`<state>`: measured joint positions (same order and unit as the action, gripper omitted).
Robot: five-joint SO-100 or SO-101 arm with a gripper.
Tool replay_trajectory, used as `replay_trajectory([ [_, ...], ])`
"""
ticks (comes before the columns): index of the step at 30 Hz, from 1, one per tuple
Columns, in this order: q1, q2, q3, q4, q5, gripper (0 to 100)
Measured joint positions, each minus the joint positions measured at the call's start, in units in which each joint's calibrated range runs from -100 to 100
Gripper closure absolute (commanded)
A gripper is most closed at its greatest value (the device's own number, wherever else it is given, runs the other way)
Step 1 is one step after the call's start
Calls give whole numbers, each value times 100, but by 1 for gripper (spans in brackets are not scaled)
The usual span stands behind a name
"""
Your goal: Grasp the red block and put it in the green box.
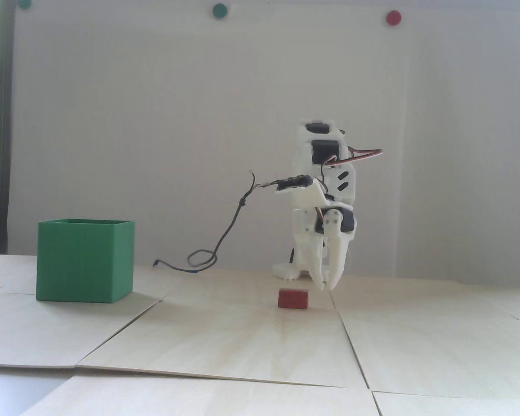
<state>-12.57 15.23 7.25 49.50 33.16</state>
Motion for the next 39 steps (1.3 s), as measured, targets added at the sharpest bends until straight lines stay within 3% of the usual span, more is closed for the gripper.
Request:
replay_trajectory([
  [5, 53, 0, 0, 0, -211, 98],
  [10, 267, 0, 0, 8, -935, 98],
  [19, 306, 0, -54, 1156, -1937, 98],
  [30, 581, -191, -98, 2063, -2096, 97],
  [39, 680, -390, -98, 1930, -2096, 79],
])
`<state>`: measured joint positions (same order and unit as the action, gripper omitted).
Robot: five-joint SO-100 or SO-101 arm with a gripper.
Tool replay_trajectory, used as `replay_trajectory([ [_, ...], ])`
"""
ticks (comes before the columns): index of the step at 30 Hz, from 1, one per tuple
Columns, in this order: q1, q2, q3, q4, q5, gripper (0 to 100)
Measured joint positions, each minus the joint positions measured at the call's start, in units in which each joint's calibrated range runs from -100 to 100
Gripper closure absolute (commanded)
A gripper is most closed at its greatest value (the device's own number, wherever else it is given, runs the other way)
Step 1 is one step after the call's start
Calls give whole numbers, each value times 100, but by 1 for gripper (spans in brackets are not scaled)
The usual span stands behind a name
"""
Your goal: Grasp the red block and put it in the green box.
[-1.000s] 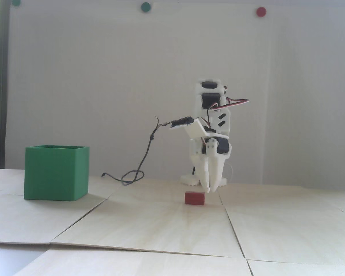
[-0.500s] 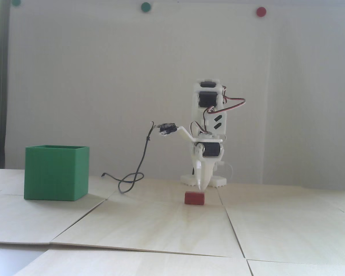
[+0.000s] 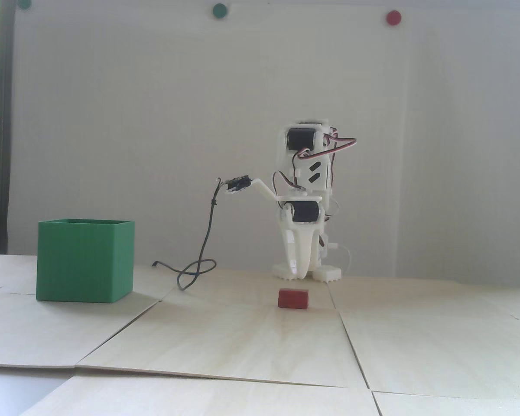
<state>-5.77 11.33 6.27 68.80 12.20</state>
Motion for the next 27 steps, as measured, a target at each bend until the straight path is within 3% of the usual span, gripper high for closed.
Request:
replay_trajectory([
  [9, 0, 0, 36, -466, 313, 69],
  [27, 0, 0, 1137, -1298, 319, 70],
])
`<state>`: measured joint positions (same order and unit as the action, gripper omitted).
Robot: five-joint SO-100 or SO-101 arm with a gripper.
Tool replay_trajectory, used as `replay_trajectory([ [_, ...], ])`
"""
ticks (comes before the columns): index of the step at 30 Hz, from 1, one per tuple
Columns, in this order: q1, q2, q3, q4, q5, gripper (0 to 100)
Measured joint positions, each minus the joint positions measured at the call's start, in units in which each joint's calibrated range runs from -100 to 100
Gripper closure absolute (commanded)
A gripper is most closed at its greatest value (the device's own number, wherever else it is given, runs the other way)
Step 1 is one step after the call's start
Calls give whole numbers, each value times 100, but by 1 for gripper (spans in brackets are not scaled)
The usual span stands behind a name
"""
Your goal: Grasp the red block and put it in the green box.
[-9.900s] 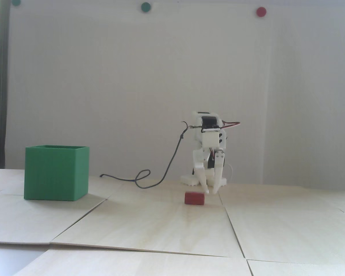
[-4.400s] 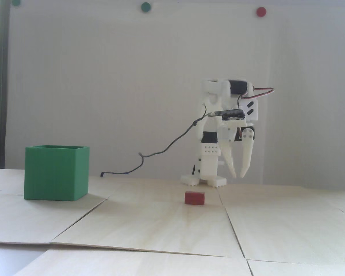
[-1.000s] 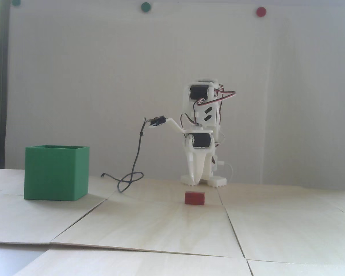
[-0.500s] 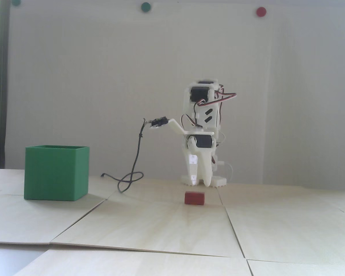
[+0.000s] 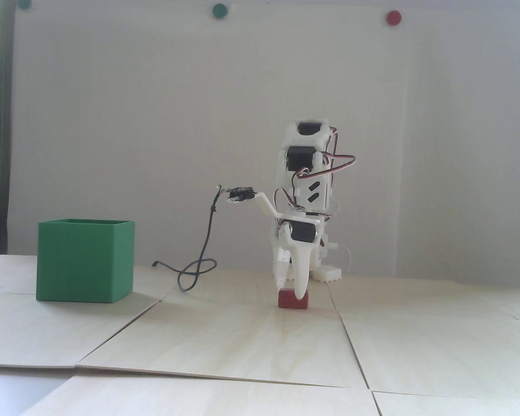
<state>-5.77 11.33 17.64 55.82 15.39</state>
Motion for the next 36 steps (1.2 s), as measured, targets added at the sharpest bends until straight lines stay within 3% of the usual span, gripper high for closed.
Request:
replay_trajectory([
  [9, 0, 0, 0, 0, 0, 90],
  [16, 0, 0, 0, 0, 0, 92],
  [19, 0, 0, 0, 0, 31, 99],
  [36, 0, 0, 0, 0, 41, 98],
])
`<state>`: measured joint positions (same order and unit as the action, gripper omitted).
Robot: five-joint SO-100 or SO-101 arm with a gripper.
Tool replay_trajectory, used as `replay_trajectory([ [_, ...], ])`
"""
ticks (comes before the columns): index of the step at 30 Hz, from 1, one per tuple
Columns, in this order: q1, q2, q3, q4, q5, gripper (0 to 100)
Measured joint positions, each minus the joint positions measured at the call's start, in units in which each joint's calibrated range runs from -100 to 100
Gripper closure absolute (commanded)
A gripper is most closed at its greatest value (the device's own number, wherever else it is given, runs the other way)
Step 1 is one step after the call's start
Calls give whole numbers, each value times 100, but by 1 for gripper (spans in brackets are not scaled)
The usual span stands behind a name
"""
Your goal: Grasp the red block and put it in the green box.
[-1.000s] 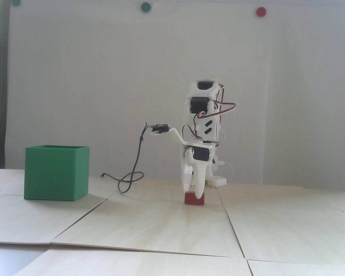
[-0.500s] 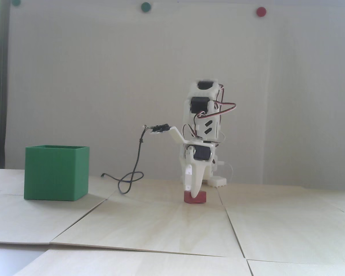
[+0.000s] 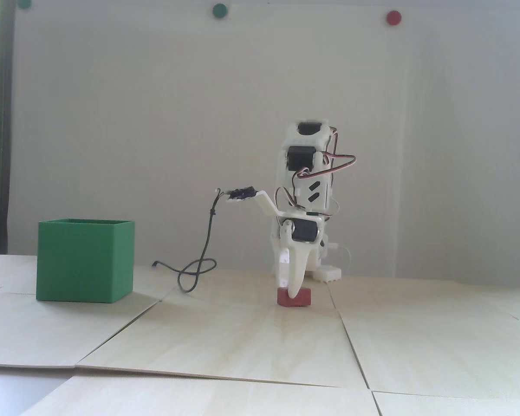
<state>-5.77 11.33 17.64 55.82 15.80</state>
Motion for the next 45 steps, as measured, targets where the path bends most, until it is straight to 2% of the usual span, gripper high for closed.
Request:
replay_trajectory([
  [14, 99, -1171, -1352, 1356, 0, 98],
  [20, 397, -1818, -1961, 1481, -21, 98],
  [24, 718, -1984, -2355, 765, 0, 98],
  [31, 1078, -2009, -2435, -1947, 0, 98],
  [35, 1070, -1619, -2444, -3028, 0, 98],
  [39, 1085, -988, -2444, -3486, 211, 98],
  [45, 1085, -315, -2435, -3661, 1027, 98],
])
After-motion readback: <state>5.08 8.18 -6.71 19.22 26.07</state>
